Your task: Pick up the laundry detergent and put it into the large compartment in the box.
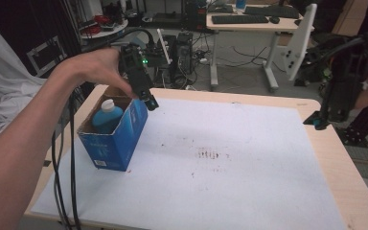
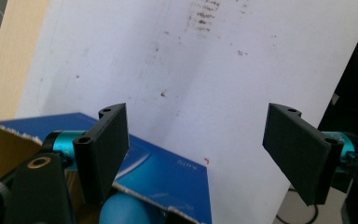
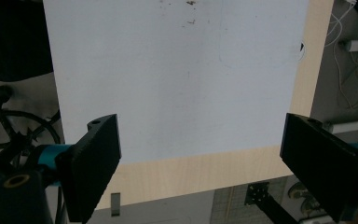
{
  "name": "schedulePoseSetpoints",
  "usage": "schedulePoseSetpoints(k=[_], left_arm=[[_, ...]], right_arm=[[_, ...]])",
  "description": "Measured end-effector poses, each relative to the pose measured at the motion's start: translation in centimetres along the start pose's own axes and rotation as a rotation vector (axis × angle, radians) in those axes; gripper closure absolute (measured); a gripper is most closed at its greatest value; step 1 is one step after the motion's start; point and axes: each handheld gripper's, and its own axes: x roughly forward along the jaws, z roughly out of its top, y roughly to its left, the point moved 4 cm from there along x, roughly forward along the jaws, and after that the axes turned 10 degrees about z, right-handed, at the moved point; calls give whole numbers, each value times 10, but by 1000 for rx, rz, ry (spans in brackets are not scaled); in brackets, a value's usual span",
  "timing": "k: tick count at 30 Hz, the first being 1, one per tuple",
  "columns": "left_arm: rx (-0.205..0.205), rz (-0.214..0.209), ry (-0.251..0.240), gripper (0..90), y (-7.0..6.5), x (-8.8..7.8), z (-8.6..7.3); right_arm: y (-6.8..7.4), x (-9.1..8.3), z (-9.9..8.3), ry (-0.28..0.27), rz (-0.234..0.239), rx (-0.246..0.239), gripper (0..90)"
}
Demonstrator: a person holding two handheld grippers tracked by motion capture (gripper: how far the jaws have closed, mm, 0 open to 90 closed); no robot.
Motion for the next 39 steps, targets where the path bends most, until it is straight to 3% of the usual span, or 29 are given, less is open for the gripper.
schedulePoseSetpoints(k=[4,11,25,31,39], left_arm=[[48,-5,3,194,-12,10,11],[85,-48,18,187,-31,35,26],[165,-110,61,188,-65,83,40],[191,-117,90,187,-73,104,41],[204,-121,104,187,-76,109,42]], right_arm=[[0,0,3,3,0,-1,115],[1,-2,7,-5,-5,-1,114],[0,-6,12,-26,-18,5,115],[-1,-6,15,-30,-14,4,115],[-2,-4,17,-27,-11,8,114]])
